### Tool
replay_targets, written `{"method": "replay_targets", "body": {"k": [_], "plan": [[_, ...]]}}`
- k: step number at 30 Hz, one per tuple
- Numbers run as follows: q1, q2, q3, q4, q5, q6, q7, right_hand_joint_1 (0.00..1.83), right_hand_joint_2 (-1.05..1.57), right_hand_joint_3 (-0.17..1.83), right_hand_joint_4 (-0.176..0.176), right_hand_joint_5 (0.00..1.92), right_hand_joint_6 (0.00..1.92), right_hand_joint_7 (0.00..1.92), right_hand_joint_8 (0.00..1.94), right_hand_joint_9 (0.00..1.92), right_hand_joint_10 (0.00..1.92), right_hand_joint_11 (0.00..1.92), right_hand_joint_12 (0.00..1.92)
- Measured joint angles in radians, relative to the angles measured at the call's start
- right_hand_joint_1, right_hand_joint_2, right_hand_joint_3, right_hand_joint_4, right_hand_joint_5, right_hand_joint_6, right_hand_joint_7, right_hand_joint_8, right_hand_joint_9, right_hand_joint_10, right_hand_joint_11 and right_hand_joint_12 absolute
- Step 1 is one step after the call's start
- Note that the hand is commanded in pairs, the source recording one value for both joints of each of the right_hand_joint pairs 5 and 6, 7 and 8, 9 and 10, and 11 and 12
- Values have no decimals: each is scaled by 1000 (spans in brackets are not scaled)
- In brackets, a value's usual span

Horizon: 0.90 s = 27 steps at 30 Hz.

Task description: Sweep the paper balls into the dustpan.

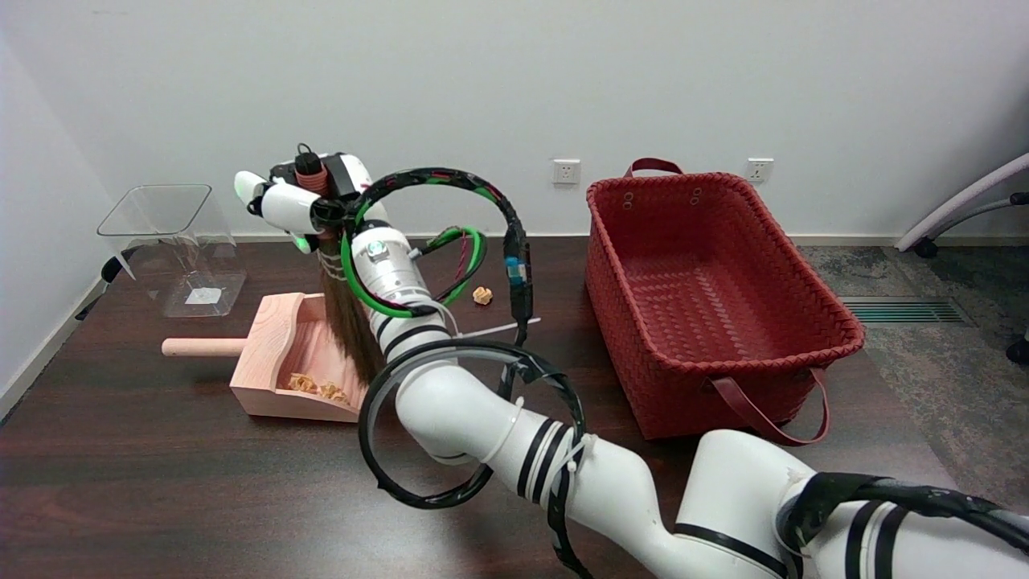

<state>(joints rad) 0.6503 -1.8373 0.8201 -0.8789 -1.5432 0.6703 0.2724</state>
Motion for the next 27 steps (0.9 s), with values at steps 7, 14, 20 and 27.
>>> {"method": "replay_targets", "body": {"k": [7, 14, 20, 27], "plan": [[9, 23, -2, -38, -37, -19, -88, 1315, 1162, 555, 0, 1920, 1920, 1920, 1920, 1920, 1920, 1920, 1920], [27, 65, -5, -61, -88, -57, -167, 1323, 1141, 563, 0, 1920, 1920, 1920, 1920, 1920, 1920, 1920, 1920], [42, 107, -9, -67, -121, -81, -207, 1327, 1095, 592, 0, 1920, 1920, 1920, 1920, 1920, 1920, 1920, 1920], [66, 154, -16, -41, -143, -95, -215, 1329, 1055, 621, 0, 1920, 1920, 1920, 1920, 1920, 1920, 1920, 1920]]}}
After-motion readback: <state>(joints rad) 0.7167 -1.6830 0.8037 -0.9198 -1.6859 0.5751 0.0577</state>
